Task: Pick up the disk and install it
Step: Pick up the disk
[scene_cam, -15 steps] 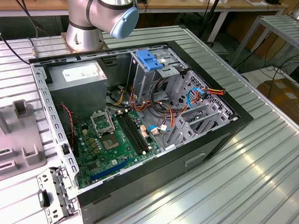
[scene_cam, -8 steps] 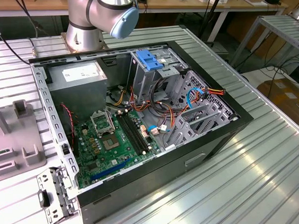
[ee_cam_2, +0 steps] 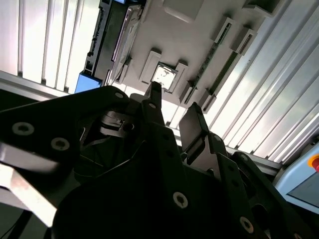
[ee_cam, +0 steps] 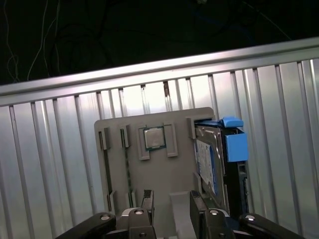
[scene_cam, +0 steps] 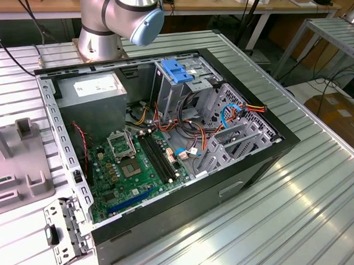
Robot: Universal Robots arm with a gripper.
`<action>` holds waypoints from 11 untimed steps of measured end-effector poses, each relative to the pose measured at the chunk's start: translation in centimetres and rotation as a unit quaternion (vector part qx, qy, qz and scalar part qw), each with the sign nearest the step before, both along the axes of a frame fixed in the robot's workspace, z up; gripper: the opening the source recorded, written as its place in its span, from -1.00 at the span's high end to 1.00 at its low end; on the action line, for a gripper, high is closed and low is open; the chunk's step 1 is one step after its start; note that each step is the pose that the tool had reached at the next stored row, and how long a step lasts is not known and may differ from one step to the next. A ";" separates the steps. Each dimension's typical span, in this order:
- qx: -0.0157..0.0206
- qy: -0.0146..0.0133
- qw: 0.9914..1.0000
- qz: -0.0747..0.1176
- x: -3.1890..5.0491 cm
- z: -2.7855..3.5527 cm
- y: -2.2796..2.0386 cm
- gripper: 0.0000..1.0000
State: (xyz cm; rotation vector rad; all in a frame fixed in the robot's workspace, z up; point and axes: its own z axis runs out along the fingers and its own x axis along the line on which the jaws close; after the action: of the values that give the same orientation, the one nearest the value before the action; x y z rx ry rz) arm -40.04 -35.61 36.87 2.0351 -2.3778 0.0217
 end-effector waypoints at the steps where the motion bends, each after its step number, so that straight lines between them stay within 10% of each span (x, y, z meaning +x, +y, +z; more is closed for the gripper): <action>1: 0.000 0.000 1.000 0.000 -0.02 0.00 0.04 0.16; 11: 0.000 0.000 1.000 0.000 -0.21 -0.14 0.55 0.16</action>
State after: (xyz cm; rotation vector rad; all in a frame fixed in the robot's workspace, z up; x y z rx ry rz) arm -40.26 -35.06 36.73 2.0351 -2.3777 0.0217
